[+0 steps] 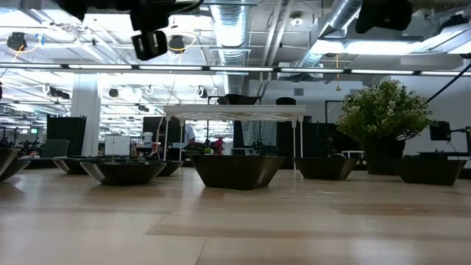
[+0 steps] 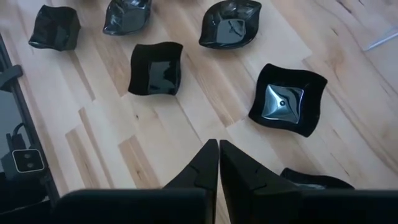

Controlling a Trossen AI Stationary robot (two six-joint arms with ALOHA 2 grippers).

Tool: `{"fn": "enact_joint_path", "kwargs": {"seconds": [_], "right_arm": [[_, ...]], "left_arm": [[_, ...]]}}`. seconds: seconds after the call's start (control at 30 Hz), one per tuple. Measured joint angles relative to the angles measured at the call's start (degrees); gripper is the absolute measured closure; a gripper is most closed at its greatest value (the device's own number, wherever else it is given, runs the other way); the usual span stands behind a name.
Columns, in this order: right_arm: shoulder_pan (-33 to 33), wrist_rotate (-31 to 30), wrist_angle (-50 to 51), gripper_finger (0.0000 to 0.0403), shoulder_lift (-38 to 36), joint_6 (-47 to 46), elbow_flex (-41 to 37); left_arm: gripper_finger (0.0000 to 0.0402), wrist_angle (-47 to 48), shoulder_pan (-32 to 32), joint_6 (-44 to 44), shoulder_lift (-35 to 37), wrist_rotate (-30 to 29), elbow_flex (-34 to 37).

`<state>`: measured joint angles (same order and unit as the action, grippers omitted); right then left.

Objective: Pick & Place Mini shaped plates
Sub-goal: Stack the black distorted square plate on top of the black distorted square plate on the shelf

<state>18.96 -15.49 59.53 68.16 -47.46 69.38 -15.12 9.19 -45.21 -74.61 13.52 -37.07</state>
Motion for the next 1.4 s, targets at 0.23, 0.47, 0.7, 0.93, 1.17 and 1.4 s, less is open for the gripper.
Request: {"fn": "enact_joint_path", "kwargs": {"seconds": [0.23,0.47,0.7,0.93,1.17,1.4], "right_arm": [[-0.43,-0.97,-0.41,0.0393,0.0,-0.44,0.0],[-2.94,-1.33,-0.5,0.0393,0.0,0.68,0.0],[-4.68,-1.36,-0.5,0.0393,0.02,4.32,0.02],[-4.9,-1.33,-0.16,0.0393,0.02,4.55,0.02],[-4.74,-2.74,0.0,0.0393,0.02,6.86,0.02],[-4.74,-3.04,-0.86,0.0393,-0.21,10.21,-1.78]], "left_arm": [[0.0254,35.53,2.76,2.82,-0.02,-4.81,-12.2],[0.0254,36.8,1.84,-5.18,-6.97,-11.09,-15.85],[0.0252,33.21,1.99,-7.96,-15.06,-7.57,-17.72],[0.0253,29.26,1.01,-11.02,-15.23,-10.23,-17.74],[0.0254,30.29,1.79,-14.4,-17.18,-16.93,-20.28],[0.0254,34.24,1.76,-15.01,-23.93,-18.99,-24.63]]}}
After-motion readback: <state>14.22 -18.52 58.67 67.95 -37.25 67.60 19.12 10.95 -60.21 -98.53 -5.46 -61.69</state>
